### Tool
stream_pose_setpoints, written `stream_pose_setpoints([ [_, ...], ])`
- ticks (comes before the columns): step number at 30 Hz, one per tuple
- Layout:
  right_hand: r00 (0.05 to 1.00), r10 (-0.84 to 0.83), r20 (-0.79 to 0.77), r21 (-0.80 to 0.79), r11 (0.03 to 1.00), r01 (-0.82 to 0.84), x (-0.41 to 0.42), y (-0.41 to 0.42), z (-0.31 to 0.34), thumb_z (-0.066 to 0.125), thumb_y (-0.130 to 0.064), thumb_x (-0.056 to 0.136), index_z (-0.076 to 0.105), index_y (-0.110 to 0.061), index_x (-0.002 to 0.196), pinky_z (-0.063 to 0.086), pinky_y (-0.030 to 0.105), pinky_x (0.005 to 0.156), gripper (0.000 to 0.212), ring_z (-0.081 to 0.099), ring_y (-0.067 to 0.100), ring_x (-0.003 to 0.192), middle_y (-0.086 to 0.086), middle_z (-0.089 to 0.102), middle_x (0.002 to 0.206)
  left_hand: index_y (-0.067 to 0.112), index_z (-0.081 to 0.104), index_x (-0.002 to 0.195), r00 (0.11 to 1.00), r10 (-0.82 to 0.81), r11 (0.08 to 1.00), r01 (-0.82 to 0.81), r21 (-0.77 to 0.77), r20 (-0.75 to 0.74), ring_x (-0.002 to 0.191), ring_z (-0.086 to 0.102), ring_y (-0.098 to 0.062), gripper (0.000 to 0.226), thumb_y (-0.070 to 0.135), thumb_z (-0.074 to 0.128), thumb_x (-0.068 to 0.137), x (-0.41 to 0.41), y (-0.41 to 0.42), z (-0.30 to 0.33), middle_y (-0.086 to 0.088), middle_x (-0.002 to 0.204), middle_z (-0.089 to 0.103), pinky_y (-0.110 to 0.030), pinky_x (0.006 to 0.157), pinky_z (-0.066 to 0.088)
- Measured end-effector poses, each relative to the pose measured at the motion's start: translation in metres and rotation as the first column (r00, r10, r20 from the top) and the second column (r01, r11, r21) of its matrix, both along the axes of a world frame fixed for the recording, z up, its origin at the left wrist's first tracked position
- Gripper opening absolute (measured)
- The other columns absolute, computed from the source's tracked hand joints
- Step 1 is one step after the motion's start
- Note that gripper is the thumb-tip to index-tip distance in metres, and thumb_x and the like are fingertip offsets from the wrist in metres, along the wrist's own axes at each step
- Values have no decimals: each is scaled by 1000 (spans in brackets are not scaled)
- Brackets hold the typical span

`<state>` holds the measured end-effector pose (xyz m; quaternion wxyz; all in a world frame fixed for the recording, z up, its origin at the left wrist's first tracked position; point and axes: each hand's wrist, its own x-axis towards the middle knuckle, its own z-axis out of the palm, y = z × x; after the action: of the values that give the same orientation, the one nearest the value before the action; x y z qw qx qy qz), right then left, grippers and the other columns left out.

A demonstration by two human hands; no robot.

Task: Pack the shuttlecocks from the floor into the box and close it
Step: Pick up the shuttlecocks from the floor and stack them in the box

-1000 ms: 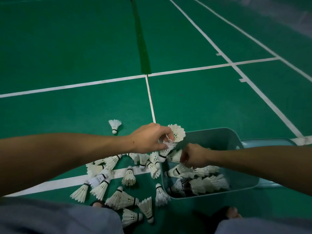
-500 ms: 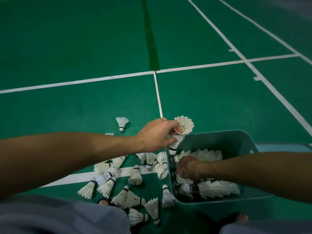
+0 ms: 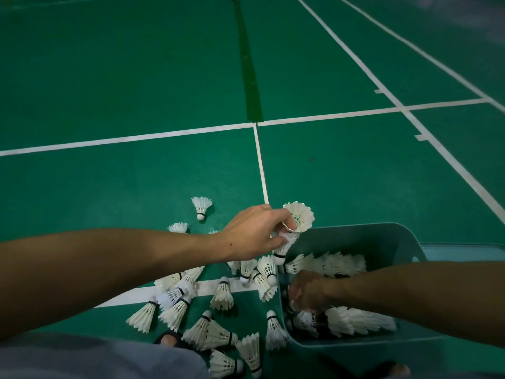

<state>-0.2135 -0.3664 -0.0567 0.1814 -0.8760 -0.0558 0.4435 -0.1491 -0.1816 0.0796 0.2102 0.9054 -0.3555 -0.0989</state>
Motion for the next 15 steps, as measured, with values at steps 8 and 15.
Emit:
stream_pose_setpoints([
  [8, 987, -132, -90, 169, 975, 146, 2, -14, 3, 72, -6, 87, 78, -18, 104, 61, 38, 87, 22, 68, 17, 87, 1, 75, 99, 30, 66, 125, 999, -19, 999, 21, 28, -42, 100, 62, -5, 32, 30, 76, 95, -1, 2, 1, 10, 108, 71, -38, 92, 58],
  [15, 995, 0, 98, 125, 992, -12, 18, -49, 56, 66, -25, 95, 75, -23, 101, 63, 31, 75, 11, 74, 14, 84, -2, 77, 98, 29, 66, 123, 997, -40, 998, 42, 36, -72, 97, 64, -5, 31, 30, 76, 94, -2, 0, 1, 11, 107, 69, -38, 90, 59],
])
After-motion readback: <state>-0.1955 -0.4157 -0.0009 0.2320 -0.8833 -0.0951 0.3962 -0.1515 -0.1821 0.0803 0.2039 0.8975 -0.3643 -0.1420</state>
